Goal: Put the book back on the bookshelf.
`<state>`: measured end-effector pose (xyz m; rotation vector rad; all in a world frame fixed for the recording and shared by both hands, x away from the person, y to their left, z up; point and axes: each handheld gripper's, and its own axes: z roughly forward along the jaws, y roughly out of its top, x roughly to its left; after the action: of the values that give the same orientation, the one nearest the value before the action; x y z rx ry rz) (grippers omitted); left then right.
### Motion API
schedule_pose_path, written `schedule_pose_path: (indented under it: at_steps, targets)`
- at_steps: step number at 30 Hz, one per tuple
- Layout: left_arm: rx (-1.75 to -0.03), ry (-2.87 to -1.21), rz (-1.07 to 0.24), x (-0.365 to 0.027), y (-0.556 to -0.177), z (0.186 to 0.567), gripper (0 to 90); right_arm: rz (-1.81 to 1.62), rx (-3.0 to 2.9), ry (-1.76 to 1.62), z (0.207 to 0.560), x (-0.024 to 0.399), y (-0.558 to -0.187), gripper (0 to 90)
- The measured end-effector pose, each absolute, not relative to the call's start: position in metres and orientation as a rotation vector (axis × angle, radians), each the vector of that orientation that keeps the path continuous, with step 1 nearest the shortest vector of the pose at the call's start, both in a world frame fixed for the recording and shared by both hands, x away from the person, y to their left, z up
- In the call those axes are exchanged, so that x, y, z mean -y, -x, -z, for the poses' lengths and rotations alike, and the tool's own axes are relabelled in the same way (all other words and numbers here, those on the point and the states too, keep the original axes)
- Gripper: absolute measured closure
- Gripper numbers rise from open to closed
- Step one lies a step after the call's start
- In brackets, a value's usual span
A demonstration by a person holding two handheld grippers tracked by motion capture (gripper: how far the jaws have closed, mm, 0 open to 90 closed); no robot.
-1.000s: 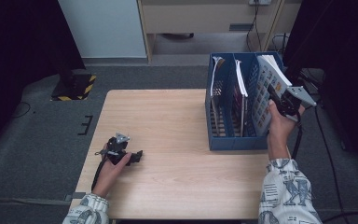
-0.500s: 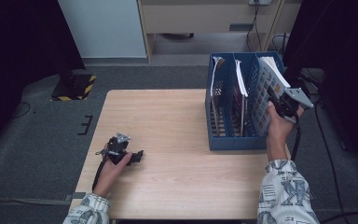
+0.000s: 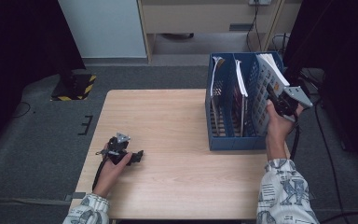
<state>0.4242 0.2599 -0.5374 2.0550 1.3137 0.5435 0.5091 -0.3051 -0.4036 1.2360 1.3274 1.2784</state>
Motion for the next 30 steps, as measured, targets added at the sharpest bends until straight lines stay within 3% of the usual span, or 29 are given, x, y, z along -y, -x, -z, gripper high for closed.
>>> schedule_pose_path:
  at_steps: [30]
  targets:
    - [-1.318, -2.049, -0.546, -0.26, -0.424, 0.537, 0.3, -1.298, -1.335, -1.217, 0.424, 0.309, -0.517, 72.9]
